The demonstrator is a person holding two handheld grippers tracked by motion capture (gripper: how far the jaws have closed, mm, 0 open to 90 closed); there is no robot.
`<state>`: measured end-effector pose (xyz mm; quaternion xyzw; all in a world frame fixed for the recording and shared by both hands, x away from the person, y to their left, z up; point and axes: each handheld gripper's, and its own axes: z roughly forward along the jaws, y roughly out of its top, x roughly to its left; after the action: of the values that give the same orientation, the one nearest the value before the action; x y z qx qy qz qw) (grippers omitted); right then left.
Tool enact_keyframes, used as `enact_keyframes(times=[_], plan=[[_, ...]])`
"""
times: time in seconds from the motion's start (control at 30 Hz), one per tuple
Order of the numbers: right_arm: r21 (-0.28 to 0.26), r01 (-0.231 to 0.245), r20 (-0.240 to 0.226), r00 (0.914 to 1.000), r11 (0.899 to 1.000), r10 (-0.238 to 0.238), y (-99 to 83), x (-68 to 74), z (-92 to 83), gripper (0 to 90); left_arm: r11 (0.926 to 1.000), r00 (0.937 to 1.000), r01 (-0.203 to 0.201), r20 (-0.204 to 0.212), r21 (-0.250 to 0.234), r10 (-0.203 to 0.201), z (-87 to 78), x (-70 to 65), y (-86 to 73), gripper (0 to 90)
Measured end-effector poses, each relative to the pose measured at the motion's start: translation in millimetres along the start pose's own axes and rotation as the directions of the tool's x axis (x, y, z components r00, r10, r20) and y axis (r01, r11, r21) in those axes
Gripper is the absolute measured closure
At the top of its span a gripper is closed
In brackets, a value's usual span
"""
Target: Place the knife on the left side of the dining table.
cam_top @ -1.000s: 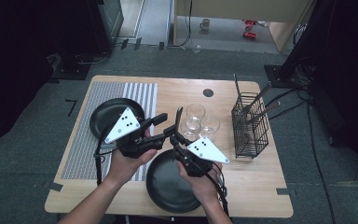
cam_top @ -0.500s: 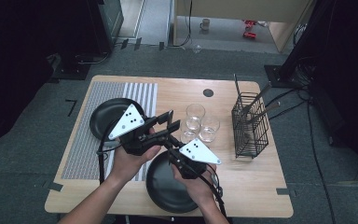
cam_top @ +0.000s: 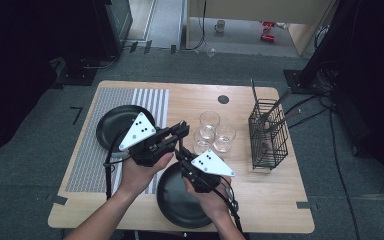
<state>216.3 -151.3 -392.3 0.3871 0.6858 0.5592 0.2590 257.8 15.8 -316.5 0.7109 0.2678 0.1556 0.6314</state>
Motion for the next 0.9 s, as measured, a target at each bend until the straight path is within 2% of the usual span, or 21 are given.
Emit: enact_keyframes(times=[0.17, 0.33, 0.47, 0.53, 0.8, 0.9], plan=[[-0.001, 0.007, 0.0, 1.0, 1.0, -0.007, -0.8, -1.7, -0.6, 80.1, 0.9998, 0.9996, -0.015, 0.023, -0.013, 0.016, -1.0, -1.3, -0.6, 84.4], [-0.006, -0.004, -0.01, 0.9999, 1.0, 0.004, 0.8, -5.2, -3.2, 76.6, 0.9998, 0.9991, 0.008, 0.041, -0.02, -0.007, -3.0, 2.3, 0.6, 84.9], [0.005, -0.015, -0.015, 0.9998, 1.0, 0.015, 1.4, -8.7, -5.8, 64.9, 0.9997, 0.9995, 0.006, 0.033, -0.022, -0.005, -5.1, 5.1, 0.7, 84.8], [0.005, -0.022, -0.032, 0.9993, 1.0, 0.022, 1.0, -11.2, -7.5, 59.3, 0.9997, 0.9997, 0.005, 0.026, -0.023, -0.005, -6.6, 6.4, 1.1, 84.9], [0.037, -0.033, -0.013, 0.9994, 0.999, 0.034, -5.9, -22.4, -12.4, 39.8, 0.9996, 0.9999, -0.011, 0.007, -0.026, 0.011, -11.3, 10.4, 1.6, 84.9], [0.046, -0.02, -0.002, 0.9998, 0.999, 0.021, -8.2, -25.2, -15.4, 31.8, 0.9995, 0.9999, -0.014, 0.002, -0.027, 0.014, -13.3, 12.0, 1.8, 84.9]])
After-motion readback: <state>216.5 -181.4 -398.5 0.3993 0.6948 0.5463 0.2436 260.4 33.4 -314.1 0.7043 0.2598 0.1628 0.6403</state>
